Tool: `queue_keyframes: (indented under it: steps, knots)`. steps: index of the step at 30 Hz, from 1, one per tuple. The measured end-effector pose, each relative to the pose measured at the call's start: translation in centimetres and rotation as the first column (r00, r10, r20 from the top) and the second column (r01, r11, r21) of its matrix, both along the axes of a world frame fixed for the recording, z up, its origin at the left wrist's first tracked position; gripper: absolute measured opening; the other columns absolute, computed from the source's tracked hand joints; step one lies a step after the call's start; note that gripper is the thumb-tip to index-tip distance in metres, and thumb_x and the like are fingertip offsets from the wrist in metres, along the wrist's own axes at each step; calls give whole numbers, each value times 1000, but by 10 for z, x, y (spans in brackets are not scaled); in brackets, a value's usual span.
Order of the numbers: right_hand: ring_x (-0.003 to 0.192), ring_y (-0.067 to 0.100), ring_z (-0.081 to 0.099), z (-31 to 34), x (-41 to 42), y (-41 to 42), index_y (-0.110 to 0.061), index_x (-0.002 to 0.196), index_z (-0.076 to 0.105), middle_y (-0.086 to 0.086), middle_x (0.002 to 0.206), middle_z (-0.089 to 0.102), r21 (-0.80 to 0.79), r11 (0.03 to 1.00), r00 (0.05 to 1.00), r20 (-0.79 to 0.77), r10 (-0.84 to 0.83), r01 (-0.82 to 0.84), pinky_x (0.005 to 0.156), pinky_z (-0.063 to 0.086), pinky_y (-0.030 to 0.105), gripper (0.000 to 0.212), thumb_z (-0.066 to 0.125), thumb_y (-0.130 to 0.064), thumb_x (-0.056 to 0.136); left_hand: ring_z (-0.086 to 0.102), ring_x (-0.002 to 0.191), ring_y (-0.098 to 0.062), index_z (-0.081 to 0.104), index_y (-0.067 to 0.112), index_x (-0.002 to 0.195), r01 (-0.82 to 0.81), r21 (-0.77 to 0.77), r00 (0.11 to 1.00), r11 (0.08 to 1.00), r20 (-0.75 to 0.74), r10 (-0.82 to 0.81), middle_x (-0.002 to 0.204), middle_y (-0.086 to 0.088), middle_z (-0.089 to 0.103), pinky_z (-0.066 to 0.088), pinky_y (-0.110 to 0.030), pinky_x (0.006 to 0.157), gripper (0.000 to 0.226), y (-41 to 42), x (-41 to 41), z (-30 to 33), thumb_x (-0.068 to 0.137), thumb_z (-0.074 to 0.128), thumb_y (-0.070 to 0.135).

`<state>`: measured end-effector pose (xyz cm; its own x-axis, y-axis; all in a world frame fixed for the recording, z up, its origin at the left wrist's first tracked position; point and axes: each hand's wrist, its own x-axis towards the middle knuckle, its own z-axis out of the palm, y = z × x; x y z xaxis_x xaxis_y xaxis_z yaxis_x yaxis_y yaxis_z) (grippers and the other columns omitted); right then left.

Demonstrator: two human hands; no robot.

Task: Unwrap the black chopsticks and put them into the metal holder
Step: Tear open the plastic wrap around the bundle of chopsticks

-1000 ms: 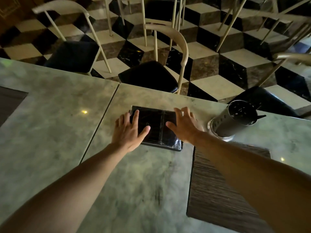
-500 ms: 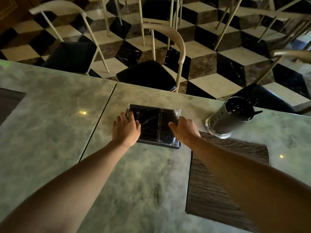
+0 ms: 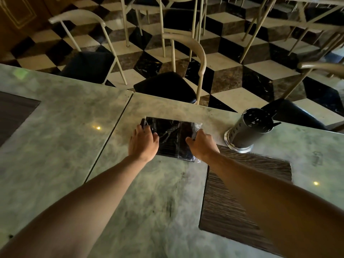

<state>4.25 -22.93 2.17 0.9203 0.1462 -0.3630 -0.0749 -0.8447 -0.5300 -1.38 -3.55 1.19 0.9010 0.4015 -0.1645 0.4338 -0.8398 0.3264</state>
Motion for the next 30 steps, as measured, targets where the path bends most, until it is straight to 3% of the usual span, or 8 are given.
queue_keyframes:
  steps: [4,8,14,24,30]
  knots:
    - [80,29,59,14,-21,-14,-6,110,48,14,97,61,45,999,1000,6,26,-27,62,49,35,38,53,-39,93,50,124,-39,53,5,132,-27,22,999,999,27,26,134,-20,51,42,-50,101,39,-16,-21,17,105,45,32]
    - [77,27,53,21,-51,-30,-7,111,48,14,100,61,41,997,998,8,59,-59,62,41,32,40,53,-42,92,49,124,-40,52,6,133,-68,41,997,997,31,67,132,-20,50,43,-51,100,41,-34,-56,26,104,45,34]
    - [92,37,61,14,-97,-47,-7,115,47,18,108,62,35,994,994,-24,106,-105,66,44,33,45,51,-45,90,49,125,-38,47,5,140,-104,67,995,992,7,104,133,-20,50,43,-50,98,52,-56,-116,19,104,45,42]
    - [82,32,59,-45,-142,-51,-10,113,48,16,103,63,36,989,985,-91,144,-142,66,46,33,40,51,-42,89,51,122,-35,47,8,139,-132,67,989,989,-61,136,132,-17,51,45,-49,98,62,-65,-170,-39,100,45,56]
    - [91,36,60,-80,-141,-48,-9,109,47,17,105,62,-3,988,982,-110,151,-152,65,41,33,38,51,-42,90,49,125,-37,43,7,141,-136,35,987,990,-83,139,134,-18,48,44,-50,98,66,-63,-175,-83,97,51,55]
